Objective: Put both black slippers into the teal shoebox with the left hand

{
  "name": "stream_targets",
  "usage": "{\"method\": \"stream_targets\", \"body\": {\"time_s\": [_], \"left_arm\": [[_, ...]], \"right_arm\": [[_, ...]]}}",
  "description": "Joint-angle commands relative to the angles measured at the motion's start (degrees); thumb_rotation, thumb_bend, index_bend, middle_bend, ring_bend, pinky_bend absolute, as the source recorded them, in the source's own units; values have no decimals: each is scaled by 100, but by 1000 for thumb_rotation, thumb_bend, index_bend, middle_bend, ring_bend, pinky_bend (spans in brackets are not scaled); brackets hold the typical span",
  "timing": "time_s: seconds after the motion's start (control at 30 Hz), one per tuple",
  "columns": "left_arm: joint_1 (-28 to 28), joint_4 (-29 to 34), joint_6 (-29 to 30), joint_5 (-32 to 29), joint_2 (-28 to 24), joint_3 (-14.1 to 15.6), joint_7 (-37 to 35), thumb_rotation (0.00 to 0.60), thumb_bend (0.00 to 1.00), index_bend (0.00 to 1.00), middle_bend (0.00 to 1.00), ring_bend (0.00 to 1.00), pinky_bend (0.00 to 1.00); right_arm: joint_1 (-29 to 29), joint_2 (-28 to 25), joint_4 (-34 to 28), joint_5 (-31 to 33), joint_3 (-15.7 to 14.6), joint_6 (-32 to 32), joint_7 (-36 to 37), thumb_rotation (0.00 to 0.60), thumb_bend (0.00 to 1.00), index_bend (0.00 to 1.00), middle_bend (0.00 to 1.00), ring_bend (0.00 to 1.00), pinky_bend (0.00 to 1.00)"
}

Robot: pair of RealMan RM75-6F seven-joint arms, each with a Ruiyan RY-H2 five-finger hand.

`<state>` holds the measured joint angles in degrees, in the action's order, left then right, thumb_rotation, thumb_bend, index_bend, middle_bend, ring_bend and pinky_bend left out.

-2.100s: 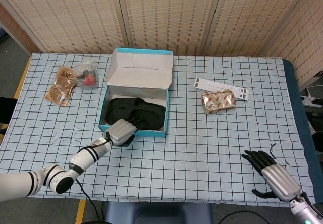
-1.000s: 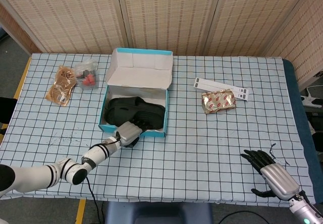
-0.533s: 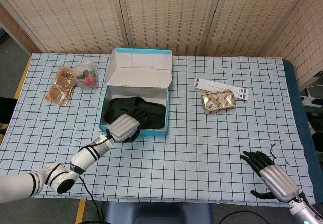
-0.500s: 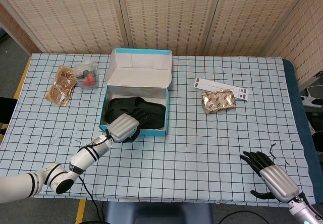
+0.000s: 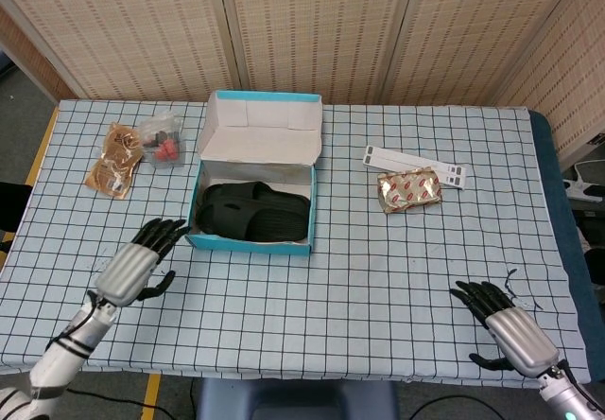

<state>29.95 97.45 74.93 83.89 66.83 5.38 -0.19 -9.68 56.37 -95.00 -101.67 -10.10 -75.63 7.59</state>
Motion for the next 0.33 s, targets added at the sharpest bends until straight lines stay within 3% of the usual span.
{"method": "stream_targets", "body": {"time_s": [0.03,0.13,0.33], "left_arm": [[-1544,-664,1508,-148,185,500,-44,600,478,0,0,0,4],[-1873,-1105,1815,-154,346,435,-17,600,476,0,0,0,2],[-2039,-1216,1975,54,283,396,-274,600,477,0,0,0,0]], "right_arm": [[100,138,2,186,129,-101,-327,600,75,0,0,0,0],[170,256,-34,320,212,-146,-668,600,75,0,0,0,0],[211,304,-73,314,227,-196,-811,600,75,0,0,0,0]]}}
